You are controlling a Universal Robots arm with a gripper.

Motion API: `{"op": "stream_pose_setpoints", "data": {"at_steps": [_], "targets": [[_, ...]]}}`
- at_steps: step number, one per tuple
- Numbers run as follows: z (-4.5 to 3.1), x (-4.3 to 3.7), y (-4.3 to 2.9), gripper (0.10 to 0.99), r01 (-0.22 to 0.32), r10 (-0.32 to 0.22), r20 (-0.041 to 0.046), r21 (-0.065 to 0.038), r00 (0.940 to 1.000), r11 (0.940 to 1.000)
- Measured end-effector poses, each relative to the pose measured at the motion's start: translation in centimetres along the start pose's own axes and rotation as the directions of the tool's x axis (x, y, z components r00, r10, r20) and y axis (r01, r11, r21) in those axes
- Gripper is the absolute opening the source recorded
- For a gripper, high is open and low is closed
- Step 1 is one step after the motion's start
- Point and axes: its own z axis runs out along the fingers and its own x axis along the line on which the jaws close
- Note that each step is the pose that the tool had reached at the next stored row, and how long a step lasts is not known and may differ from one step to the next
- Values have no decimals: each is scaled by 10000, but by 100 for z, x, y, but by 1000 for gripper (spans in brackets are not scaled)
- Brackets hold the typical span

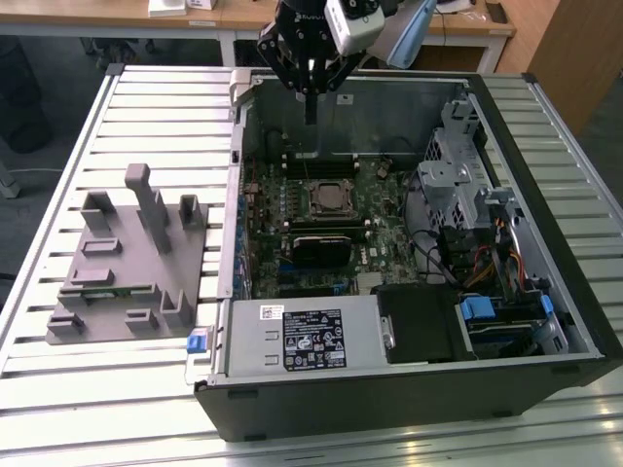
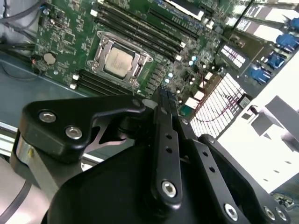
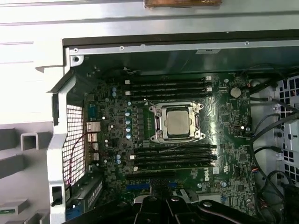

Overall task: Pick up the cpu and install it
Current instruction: 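Install the first cpu locking lever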

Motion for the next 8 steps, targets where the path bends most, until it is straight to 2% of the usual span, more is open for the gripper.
{"op": "stream_pose_setpoints", "data": {"at_steps": [8], "targets": [[5,8,33,106,0,0,0,-1,10000,10000]]}}
